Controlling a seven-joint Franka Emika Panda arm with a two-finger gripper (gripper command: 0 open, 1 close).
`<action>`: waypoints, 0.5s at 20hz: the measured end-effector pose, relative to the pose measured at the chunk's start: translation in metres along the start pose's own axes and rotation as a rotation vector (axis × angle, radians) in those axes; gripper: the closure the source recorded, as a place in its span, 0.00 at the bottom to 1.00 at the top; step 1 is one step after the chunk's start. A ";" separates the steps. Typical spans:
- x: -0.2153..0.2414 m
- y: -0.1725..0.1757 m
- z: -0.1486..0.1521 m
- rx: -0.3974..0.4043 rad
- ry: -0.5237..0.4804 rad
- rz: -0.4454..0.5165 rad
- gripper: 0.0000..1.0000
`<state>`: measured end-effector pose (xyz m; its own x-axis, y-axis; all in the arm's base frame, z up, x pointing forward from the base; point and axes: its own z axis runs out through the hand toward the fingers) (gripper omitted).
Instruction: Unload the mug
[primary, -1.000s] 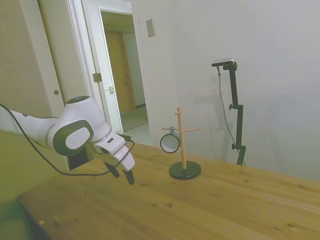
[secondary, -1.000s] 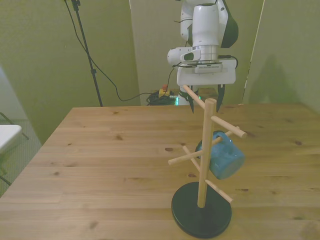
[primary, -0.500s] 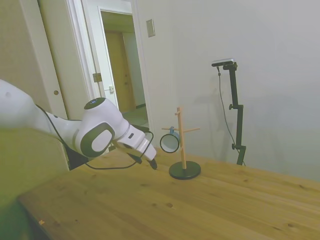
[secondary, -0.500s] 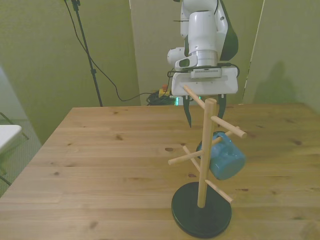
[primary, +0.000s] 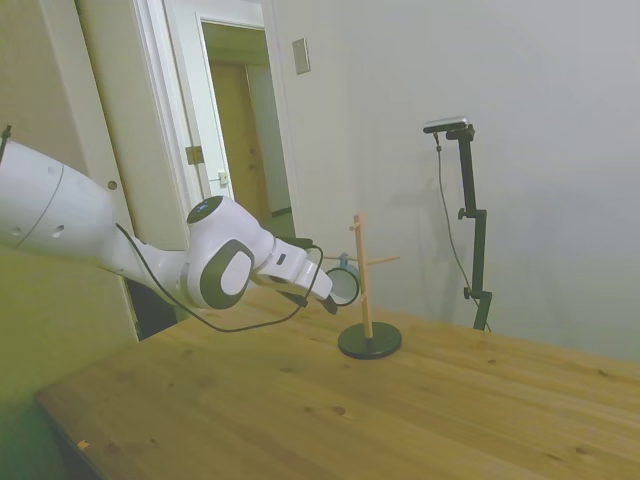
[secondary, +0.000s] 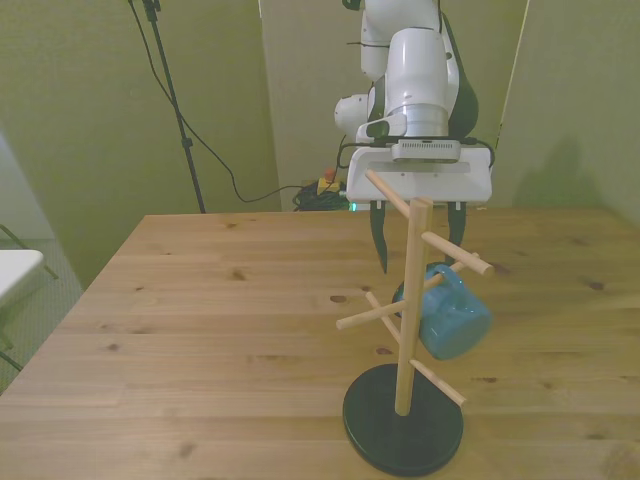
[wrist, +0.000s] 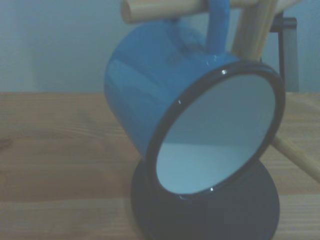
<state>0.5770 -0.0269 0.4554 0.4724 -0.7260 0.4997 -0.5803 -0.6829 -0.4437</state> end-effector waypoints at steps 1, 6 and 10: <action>0.001 -0.005 0.001 0.003 0.005 -0.001 0.00; 0.001 -0.027 0.007 0.026 0.027 -0.008 0.00; 0.001 -0.045 0.017 0.040 0.045 -0.017 0.00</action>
<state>0.6150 0.0018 0.4632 0.4512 -0.7103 0.5403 -0.5446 -0.6988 -0.4638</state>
